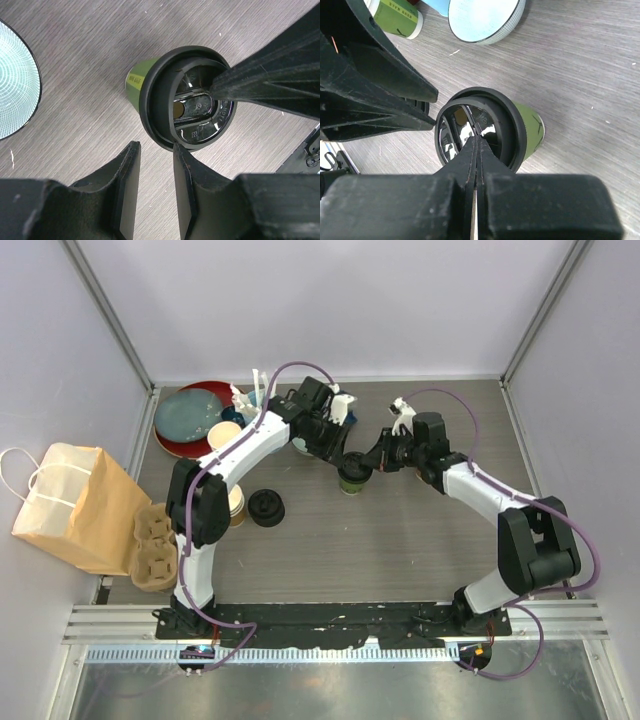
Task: Pack the takeout coffee
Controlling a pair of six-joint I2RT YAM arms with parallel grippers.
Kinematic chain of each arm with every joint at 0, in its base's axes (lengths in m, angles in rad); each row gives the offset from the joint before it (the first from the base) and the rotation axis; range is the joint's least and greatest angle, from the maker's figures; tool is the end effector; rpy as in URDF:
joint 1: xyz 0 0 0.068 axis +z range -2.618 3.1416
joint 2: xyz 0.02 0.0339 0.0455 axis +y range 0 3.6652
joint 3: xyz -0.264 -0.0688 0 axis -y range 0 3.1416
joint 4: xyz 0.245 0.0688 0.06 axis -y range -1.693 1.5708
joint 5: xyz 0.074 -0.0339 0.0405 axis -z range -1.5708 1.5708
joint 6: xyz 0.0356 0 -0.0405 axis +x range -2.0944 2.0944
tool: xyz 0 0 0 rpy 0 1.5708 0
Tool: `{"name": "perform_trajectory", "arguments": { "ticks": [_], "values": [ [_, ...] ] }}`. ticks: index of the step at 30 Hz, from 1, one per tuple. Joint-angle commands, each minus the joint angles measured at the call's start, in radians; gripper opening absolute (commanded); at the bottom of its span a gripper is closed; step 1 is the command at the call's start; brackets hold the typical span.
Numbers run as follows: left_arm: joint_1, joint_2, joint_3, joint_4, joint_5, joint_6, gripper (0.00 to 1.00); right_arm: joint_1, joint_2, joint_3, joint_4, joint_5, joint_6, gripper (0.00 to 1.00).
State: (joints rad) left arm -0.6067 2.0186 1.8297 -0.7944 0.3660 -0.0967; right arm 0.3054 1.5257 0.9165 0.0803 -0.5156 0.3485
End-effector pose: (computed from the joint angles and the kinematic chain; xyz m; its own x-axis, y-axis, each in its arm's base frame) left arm 0.3589 -0.2646 0.2751 -0.7477 0.4092 -0.5229 0.6261 0.6968 -0.3500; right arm 0.3133 0.1172 0.2333 -0.6803 0.0970 -0.7265 -0.4631 0.7114 0.5287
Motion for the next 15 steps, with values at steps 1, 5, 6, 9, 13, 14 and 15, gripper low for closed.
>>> {"name": "perform_trajectory", "arguments": {
  "ticks": [1,5,6,9,13,14,15],
  "values": [
    [-0.004,-0.011,0.034,0.011,0.002,0.017,0.36,0.040,-0.058,0.096,-0.152,0.038,-0.052,0.01],
    [-0.004,-0.023,0.043,0.001,0.002,0.029,0.36,0.064,-0.061,0.217,-0.203,0.040,-0.082,0.01],
    [-0.004,-0.026,0.042,-0.002,0.001,0.032,0.36,0.066,-0.059,0.260,-0.217,0.046,-0.091,0.01],
    [-0.002,-0.034,0.040,-0.003,-0.007,0.038,0.36,0.066,-0.044,0.332,-0.263,0.066,-0.106,0.01],
    [-0.001,-0.046,0.039,-0.005,-0.009,0.041,0.36,0.061,-0.036,0.292,-0.246,0.091,-0.111,0.01],
    [-0.001,-0.049,0.036,-0.002,-0.009,0.045,0.36,0.060,-0.032,0.266,-0.231,0.082,-0.097,0.01],
    [-0.001,-0.052,0.034,-0.002,-0.012,0.048,0.36,0.058,-0.024,0.208,-0.190,0.072,-0.086,0.01]
  ]
}}
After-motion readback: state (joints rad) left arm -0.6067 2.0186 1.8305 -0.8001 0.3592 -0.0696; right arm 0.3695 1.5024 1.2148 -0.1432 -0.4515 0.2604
